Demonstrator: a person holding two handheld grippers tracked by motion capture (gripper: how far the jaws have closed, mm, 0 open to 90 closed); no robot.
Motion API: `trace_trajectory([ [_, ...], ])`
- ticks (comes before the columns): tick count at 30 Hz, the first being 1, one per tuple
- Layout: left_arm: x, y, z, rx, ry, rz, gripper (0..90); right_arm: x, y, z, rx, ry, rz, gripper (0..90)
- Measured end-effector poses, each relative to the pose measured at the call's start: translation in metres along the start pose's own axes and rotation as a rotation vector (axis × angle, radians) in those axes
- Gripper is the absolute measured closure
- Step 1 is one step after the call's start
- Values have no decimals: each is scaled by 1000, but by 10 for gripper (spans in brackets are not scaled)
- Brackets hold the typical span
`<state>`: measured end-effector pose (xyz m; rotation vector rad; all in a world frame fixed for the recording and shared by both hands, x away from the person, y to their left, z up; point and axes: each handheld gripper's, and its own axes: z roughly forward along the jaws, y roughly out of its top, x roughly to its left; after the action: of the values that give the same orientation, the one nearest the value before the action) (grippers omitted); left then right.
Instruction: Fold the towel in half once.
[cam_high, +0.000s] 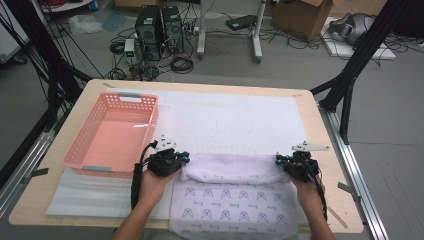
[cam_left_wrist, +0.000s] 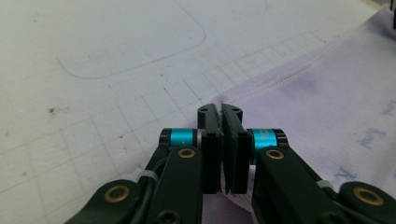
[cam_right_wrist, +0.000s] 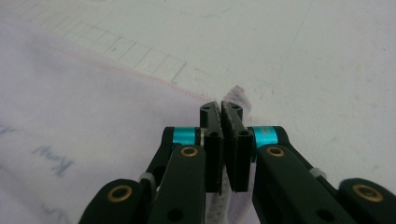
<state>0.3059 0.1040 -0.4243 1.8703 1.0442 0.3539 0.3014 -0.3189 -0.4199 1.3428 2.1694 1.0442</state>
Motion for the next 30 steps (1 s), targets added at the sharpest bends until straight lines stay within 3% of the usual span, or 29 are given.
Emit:
trace_trajectory([
  [5,-6,-6,-12,-39,-17,5,868,4,-14,-27,-54,13,-6,867],
  [11,-17,-16,-32,-87,-54,-14,866,9,-42,-52,-74,30,-1,865],
  [18,-36,-33,-62,-130,-87,24,865,20,-58,-71,-82,38,7,865],
  [24,-39,-48,-72,-136,-101,21,859,29,-72,-82,-61,34,5,863],
  [29,-39,-54,-77,-143,-120,9,842,37,-78,-89,-16,24,-52,858],
  [30,-37,-55,-77,-163,-134,0,792,38,-79,-91,-10,24,-53,823],
])
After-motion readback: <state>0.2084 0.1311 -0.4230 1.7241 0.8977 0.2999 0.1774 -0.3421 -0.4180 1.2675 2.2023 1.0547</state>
